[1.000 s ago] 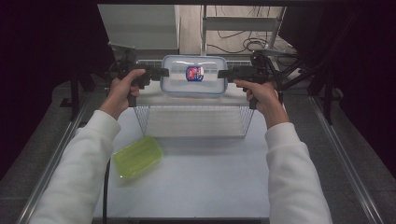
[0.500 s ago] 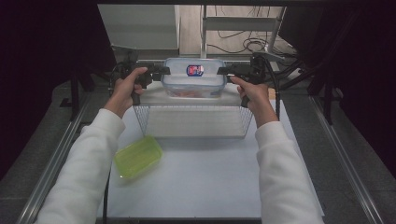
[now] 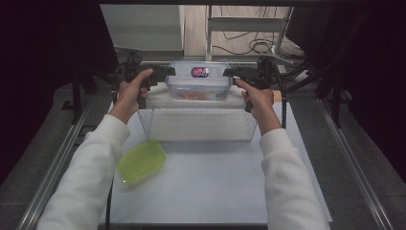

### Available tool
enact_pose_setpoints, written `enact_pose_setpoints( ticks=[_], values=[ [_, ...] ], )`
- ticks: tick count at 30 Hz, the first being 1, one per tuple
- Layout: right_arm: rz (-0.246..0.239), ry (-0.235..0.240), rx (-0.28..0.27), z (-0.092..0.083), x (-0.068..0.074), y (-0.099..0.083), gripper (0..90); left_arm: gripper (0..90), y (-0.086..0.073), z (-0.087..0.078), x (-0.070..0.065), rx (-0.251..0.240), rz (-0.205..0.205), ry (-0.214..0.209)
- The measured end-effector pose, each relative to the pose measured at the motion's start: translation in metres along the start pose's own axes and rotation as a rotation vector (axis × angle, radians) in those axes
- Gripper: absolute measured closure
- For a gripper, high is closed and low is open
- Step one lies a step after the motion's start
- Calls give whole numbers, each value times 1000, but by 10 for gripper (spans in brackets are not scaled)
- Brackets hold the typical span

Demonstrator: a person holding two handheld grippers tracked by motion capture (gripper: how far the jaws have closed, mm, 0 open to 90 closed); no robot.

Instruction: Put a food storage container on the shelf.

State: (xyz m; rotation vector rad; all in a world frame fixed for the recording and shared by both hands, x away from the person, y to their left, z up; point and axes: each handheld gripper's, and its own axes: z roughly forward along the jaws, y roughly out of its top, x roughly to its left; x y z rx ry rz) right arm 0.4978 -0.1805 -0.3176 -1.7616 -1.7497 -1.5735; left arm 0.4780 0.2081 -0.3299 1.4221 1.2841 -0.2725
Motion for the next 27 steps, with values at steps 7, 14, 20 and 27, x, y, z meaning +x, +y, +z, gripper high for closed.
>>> enact_pose_setpoints(
  ticks=[7,14,20,27],
  values=[
    [-141,-47,-57,-29,11,-3,378,283,-8,-20,-14,-42,88,22],
    [-379,-106,-5,-59,28,-23,451,276,-36,-44,-25,-32,155,61],
    [-524,-135,79,-62,36,-48,742,266,-66,-61,-35,-16,216,49],
    [-637,-154,156,-43,36,-70,891,258,-107,-75,-41,7,285,34]
  ],
)
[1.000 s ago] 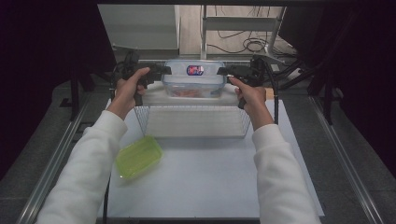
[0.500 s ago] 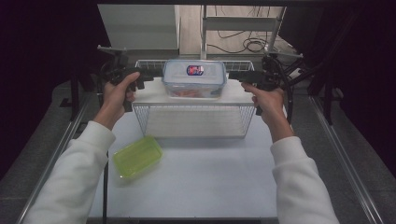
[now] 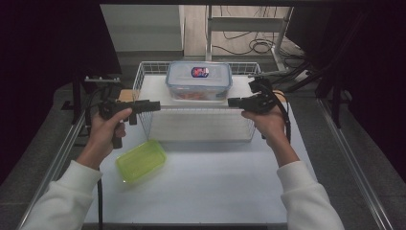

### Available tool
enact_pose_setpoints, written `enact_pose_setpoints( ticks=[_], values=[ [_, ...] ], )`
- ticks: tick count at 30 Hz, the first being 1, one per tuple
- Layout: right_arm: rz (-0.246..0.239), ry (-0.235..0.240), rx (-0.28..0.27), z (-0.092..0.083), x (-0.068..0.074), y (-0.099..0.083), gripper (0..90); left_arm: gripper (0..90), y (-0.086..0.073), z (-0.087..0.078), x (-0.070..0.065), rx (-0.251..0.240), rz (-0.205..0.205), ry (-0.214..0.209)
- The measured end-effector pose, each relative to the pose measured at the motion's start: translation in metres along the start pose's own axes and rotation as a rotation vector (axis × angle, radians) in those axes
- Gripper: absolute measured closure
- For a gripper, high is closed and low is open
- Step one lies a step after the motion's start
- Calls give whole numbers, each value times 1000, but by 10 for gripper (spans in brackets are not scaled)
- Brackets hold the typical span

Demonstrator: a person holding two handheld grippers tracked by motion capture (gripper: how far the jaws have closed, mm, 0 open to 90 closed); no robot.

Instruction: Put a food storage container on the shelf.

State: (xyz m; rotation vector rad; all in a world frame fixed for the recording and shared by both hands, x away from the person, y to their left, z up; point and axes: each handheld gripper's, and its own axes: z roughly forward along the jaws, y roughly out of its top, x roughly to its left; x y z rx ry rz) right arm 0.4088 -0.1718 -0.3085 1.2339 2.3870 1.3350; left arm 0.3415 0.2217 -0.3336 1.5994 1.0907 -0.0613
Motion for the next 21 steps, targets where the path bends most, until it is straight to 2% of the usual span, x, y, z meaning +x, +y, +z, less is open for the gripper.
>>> enact_pose_setpoints(
  ticks=[4,9,12,18,21],
  values=[
    [-25,7,7,17,4,-1,891,255,-23,3,-4,26,33,-13],
    [-18,-17,3,36,2,2,892,250,-42,9,-4,54,40,-21],
    [-4,-29,-8,41,-3,3,892,247,-48,11,-5,71,48,-7],
    [33,-29,-29,44,-11,5,893,246,-53,12,-8,79,52,-32],
    [35,-30,-30,45,-11,5,893,245,-55,13,-8,85,51,-35]
  ],
)
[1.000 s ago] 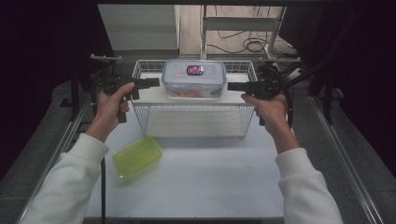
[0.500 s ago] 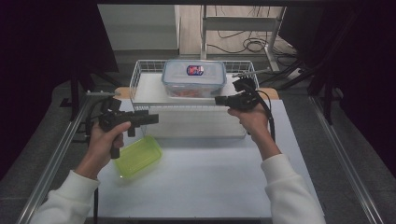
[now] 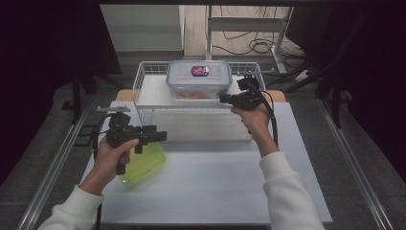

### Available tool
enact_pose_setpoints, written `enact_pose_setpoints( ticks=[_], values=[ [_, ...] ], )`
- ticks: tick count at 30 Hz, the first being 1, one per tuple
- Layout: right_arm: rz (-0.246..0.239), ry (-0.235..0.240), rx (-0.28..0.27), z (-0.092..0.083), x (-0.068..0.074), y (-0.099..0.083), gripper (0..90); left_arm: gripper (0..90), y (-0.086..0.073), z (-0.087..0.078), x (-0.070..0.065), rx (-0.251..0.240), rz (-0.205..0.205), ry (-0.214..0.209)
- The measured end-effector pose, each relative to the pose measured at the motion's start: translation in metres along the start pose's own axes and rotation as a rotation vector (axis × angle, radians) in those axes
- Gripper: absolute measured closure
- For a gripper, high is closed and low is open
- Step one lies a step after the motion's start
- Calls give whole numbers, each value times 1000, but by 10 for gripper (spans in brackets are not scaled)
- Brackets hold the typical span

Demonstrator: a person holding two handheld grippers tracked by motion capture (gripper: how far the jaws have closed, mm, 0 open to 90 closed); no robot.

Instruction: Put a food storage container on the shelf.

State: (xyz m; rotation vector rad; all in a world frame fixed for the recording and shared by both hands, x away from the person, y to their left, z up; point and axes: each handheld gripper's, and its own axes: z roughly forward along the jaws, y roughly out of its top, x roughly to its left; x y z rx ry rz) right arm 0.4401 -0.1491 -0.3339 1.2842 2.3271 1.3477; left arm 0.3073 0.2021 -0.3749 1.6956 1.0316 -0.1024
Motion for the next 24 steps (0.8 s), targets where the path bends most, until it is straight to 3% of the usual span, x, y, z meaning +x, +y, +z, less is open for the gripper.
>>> enact_pose_setpoints(
  ticks=[17,24],
  values=[
    [5,5,-7,-3,0,-1,893,242,-4,-2,5,-8,-16,0],
    [-16,19,-32,-23,4,-6,892,243,-12,-4,4,-3,-12,17]
  ],
)
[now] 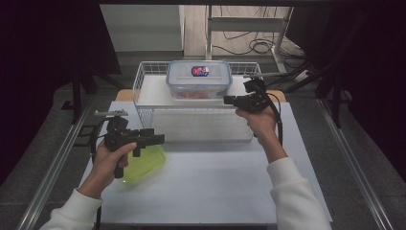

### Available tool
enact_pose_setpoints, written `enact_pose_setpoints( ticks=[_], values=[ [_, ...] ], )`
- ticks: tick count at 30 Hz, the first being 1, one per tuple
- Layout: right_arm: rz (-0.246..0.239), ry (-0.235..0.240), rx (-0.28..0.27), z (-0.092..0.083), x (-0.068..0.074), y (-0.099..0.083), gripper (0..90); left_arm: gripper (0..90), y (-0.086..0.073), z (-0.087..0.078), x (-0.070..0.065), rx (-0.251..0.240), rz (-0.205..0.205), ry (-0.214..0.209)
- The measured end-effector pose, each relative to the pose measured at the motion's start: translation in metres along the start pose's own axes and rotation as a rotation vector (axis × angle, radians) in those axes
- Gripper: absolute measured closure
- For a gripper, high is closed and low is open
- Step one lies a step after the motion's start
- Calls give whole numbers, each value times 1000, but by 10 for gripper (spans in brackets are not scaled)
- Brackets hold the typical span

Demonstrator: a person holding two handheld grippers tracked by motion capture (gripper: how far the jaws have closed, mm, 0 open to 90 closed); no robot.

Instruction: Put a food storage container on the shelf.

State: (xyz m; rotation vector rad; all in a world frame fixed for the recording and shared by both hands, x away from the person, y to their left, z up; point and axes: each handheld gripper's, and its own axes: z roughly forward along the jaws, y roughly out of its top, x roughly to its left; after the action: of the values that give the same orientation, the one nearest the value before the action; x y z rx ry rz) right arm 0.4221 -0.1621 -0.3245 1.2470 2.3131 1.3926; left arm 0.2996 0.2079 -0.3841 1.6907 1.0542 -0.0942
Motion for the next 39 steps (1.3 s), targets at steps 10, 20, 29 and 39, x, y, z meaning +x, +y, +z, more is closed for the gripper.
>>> enact_pose_setpoints(
  ticks=[10,20,29,39],
  values=[
    [-73,11,5,-44,23,-44,527,235,-39,2,-11,36,46,30],
    [-95,51,24,-66,31,-129,330,239,-83,5,-9,100,54,68],
    [-112,53,149,-52,27,-177,314,241,-117,13,-5,179,80,124],
    [-85,54,175,-46,23,-211,316,245,-130,19,-2,215,104,168]
  ],
)
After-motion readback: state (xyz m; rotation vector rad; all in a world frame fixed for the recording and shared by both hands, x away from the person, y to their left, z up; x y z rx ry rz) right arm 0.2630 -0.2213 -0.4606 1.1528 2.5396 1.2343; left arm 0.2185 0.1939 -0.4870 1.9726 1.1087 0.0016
